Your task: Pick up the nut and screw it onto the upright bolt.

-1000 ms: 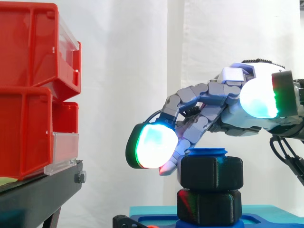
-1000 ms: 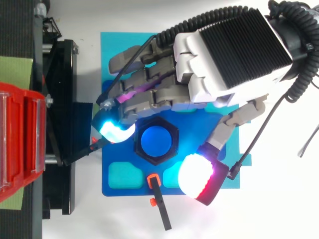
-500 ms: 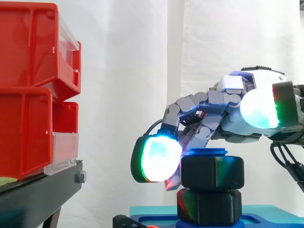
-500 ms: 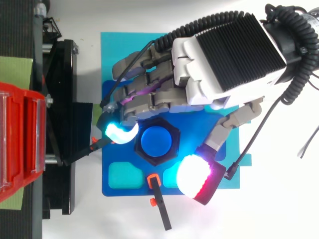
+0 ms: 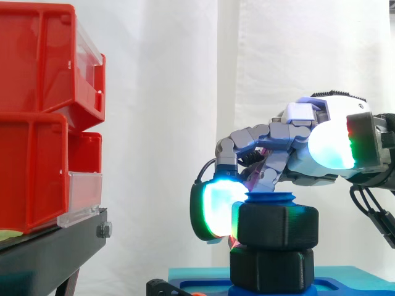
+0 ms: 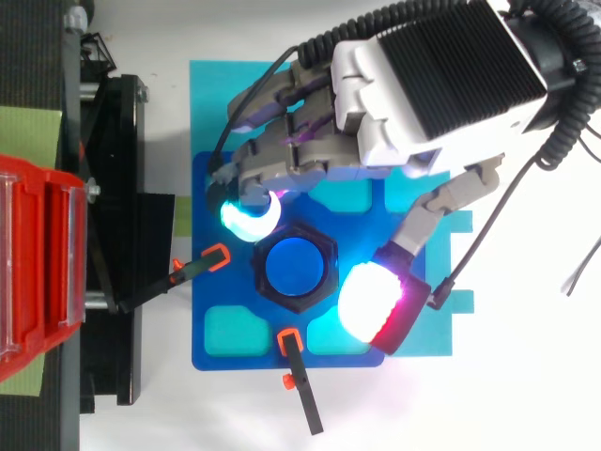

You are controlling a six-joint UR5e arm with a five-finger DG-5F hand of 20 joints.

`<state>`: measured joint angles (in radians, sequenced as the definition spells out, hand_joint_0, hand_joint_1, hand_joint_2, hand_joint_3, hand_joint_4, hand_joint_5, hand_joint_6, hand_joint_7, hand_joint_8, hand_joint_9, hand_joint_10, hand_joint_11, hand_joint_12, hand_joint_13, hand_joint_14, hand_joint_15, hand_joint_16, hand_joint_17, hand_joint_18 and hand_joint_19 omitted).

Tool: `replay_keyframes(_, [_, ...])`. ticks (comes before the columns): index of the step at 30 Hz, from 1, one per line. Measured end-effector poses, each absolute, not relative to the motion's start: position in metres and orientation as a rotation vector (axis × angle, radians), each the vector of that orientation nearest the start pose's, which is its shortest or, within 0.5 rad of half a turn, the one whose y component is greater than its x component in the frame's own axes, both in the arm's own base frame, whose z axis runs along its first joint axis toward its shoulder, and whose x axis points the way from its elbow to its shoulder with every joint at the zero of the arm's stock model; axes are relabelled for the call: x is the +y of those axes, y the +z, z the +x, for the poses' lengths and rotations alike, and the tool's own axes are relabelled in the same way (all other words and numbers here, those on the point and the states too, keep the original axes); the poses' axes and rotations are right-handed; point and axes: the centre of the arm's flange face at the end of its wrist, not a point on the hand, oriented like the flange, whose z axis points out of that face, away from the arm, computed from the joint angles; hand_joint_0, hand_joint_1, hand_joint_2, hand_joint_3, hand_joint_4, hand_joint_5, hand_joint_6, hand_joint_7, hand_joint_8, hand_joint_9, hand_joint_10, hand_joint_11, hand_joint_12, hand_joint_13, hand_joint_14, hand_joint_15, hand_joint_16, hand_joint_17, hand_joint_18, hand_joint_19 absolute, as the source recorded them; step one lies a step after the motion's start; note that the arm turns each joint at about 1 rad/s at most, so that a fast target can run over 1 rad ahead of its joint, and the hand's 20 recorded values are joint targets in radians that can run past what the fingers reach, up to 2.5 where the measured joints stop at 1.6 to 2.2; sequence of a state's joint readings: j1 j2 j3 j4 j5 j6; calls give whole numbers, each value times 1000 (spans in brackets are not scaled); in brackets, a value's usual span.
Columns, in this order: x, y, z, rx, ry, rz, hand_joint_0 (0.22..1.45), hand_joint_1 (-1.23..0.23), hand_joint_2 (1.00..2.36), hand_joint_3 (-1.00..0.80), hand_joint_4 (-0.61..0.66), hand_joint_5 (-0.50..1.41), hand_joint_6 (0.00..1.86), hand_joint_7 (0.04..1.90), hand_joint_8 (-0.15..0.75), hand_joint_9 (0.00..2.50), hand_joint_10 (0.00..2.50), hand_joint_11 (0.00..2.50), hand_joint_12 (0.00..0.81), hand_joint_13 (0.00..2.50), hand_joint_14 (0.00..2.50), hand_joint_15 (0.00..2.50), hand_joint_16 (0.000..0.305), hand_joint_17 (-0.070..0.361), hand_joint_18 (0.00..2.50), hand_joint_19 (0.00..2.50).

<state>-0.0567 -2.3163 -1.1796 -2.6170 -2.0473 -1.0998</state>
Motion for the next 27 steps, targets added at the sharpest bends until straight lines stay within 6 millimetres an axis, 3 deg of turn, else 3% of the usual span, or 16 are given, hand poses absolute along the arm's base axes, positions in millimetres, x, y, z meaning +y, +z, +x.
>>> replay_keyframes(10, [-165, 254, 743, 1466, 675, -40, 499, -343, 1000, -500, 271, -21, 504, 1289, 342, 1204, 0, 44, 314, 915, 1, 54, 36, 81, 716, 302])
replay_keyframes(16, [-184, 256, 735, 1468, 682, -60, 512, -355, 1000, -500, 216, 26, 503, 1386, 337, 1425, 2, 97, 289, 1057, 2, 84, 35, 78, 884, 349])
replay_keyframes(18, [-189, 258, 735, 1465, 679, -63, 509, -346, 1000, -500, 234, 11, 504, 1320, 343, 1419, 0, 106, 292, 1056, 3, 84, 35, 79, 889, 347])
replay_keyframes(21, [-192, 266, 736, 1455, 675, -69, 494, -317, 1000, -500, 316, -56, 504, 943, 325, 1273, 0, 10, 306, 992, 1, 62, 38, 84, 833, 336])
replay_keyframes(27, [-193, 297, 746, 1437, 678, -98, 483, -322, 1000, -500, 224, -175, 501, 577, 277, 1035, 0, 0, 294, 920, 0, 0, 38, 87, 797, 288])
